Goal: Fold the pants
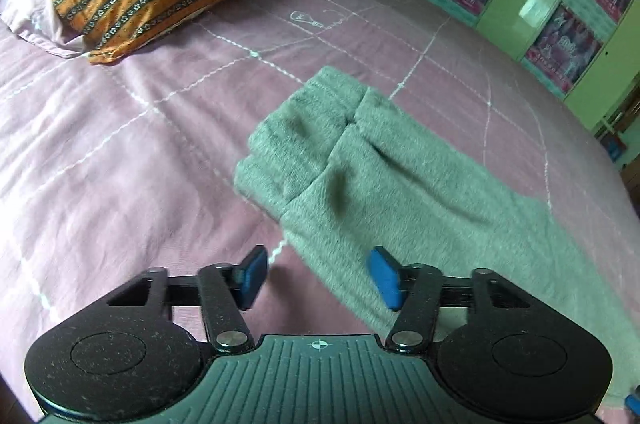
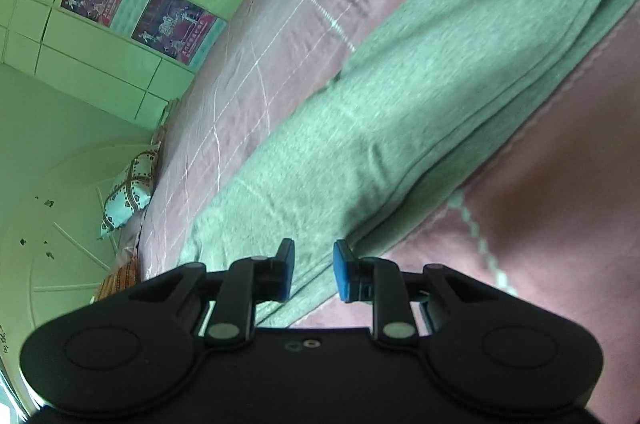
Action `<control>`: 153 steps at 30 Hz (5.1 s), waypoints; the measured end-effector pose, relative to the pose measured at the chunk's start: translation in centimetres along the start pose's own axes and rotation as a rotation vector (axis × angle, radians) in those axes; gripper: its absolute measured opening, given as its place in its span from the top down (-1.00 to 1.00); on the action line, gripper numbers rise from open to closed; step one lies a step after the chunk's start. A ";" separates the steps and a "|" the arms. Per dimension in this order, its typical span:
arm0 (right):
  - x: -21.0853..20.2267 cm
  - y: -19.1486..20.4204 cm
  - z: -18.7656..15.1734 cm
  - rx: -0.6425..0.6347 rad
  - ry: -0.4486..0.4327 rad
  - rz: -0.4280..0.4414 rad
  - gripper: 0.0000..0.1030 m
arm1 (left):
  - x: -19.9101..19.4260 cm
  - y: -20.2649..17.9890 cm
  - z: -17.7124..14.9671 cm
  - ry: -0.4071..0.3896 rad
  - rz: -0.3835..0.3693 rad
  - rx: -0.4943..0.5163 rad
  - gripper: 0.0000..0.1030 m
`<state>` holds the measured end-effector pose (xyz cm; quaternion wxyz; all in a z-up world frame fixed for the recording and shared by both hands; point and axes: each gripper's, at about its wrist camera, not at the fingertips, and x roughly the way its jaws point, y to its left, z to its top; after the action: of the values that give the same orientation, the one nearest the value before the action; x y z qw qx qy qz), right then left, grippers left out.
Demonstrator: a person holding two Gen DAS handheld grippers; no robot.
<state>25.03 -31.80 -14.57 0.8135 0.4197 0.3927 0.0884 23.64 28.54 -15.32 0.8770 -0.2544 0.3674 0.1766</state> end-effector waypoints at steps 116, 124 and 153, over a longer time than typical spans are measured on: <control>24.8 24.7 -2.2 -0.958 0.221 -0.017 0.75 | 3.8 0.7 4.8 -0.056 0.041 0.140 0.19; 28.4 24.6 -3.0 -1.009 0.241 -0.023 0.68 | 3.7 0.7 4.3 -0.068 0.048 0.134 0.20; 21.3 24.6 -3.4 -0.984 0.115 0.001 0.84 | 0.2 0.0 3.9 -0.114 0.109 0.188 0.09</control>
<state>41.55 -4.04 -9.22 0.8923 -0.0198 0.3483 0.2866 25.93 30.76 -13.12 0.9055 -0.1405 0.3452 0.2029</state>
